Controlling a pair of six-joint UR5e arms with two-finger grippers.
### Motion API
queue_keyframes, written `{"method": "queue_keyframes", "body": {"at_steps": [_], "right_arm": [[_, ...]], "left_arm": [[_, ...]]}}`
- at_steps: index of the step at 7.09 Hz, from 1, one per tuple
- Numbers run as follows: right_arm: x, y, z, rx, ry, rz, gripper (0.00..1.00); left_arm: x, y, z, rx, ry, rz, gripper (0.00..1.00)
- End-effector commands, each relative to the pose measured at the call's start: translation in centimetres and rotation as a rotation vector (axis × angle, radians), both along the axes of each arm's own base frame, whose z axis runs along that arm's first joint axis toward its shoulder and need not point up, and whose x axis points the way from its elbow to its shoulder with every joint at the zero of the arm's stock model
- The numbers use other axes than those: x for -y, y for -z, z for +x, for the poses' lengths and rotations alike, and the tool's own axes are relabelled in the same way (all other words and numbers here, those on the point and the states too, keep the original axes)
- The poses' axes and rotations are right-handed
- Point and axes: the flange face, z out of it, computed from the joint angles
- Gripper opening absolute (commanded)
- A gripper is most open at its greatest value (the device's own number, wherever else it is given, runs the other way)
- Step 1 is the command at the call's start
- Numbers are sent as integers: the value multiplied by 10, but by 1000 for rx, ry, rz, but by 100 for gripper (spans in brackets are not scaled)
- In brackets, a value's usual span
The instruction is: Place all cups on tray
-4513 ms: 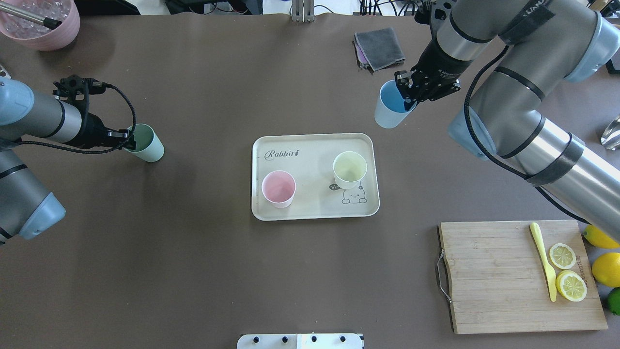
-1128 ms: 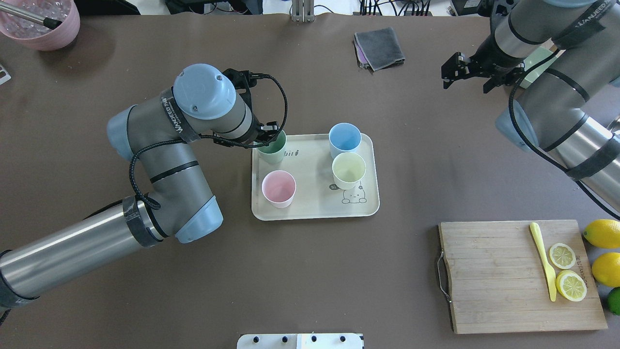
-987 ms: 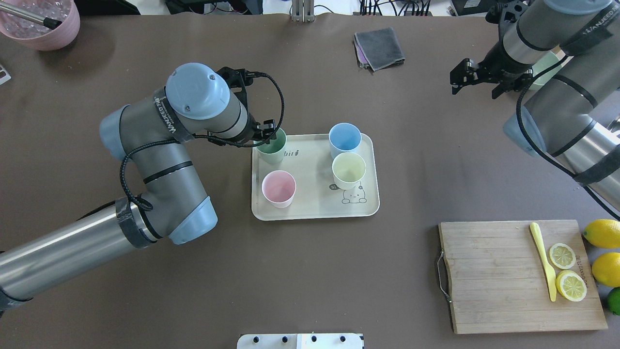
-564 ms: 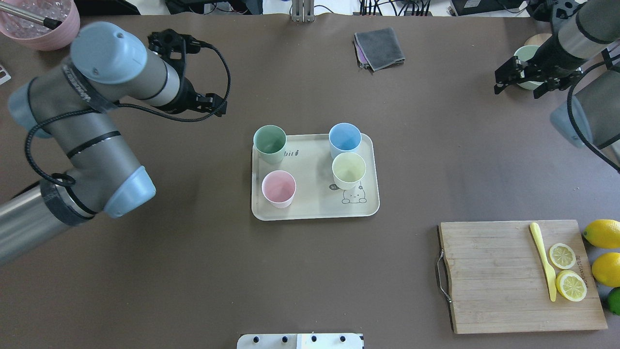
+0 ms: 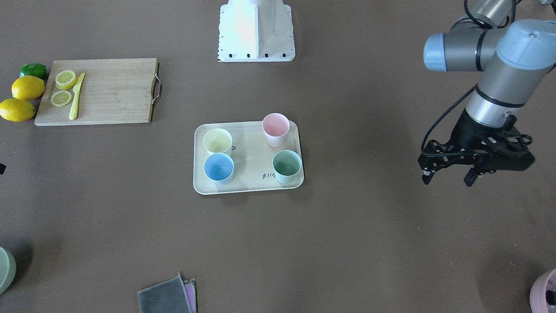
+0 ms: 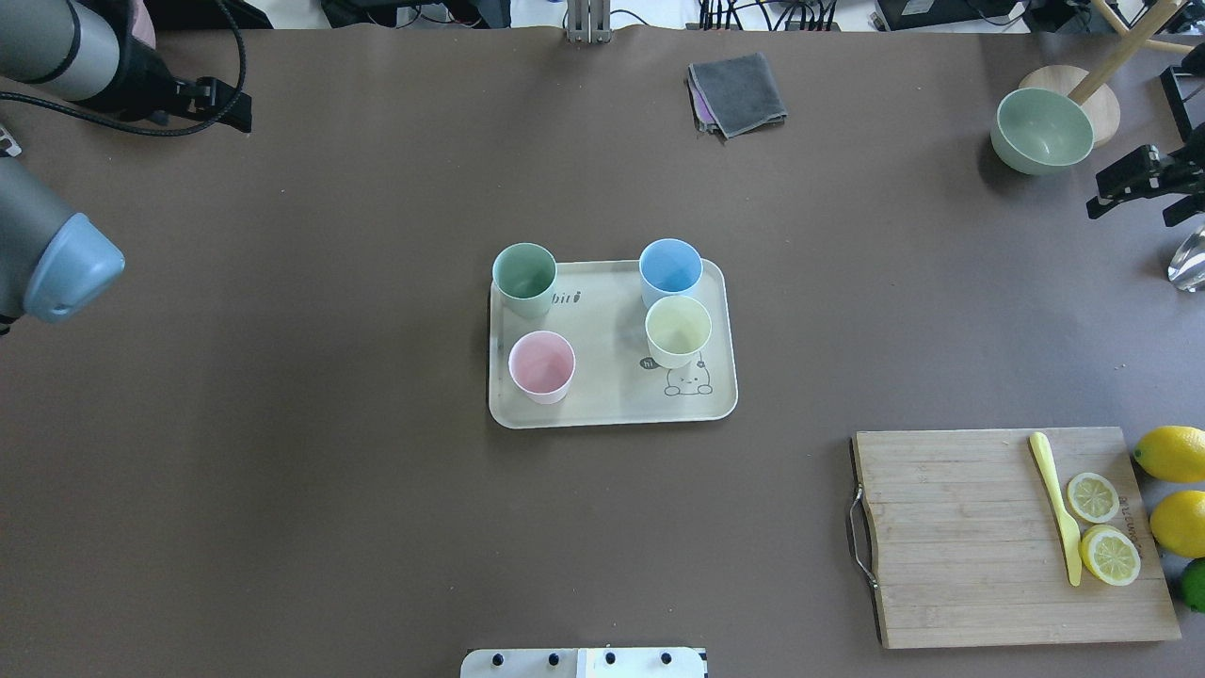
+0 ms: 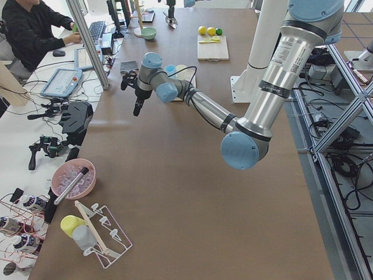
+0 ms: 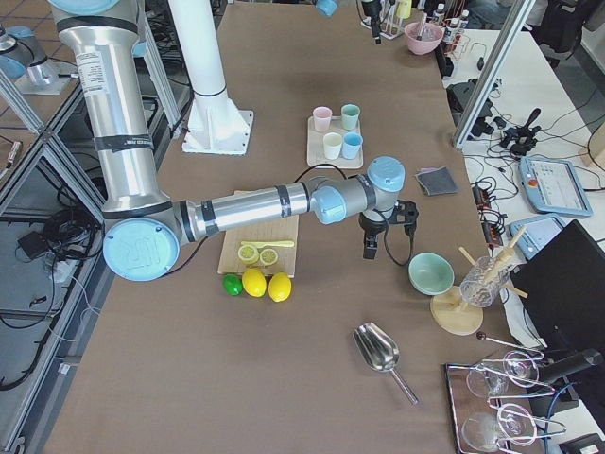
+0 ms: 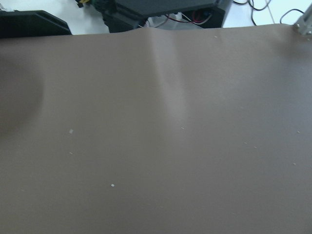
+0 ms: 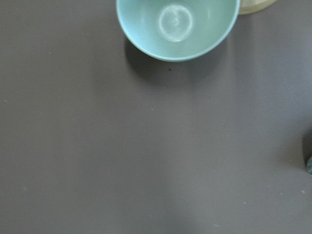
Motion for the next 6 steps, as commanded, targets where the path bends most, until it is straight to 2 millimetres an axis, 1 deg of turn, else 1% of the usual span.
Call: {"method": "queue_keyframes", "body": {"at_steps": [1, 2, 3, 4, 5, 6], "right_arm": [[-24, -41, 49, -19, 38, 39, 100], [-33, -55, 63, -25, 39, 36, 100], [-41, -67, 78, -24, 67, 65, 100], [-44, -71, 90, -16, 73, 71, 100], [-44, -69, 96, -13, 63, 56, 100], [-44, -71, 98, -8, 59, 49, 100]], "left_arm": [[5, -72, -86, 77, -73, -12, 98], [7, -105, -128, 8, -111, -76, 98], [4, -136, -167, 22, -143, -62, 98], [-9, -172, -198, 64, -178, -45, 98], [-23, -194, -227, 85, -177, -43, 98], [-30, -207, -237, 37, -179, -106, 98]]}}
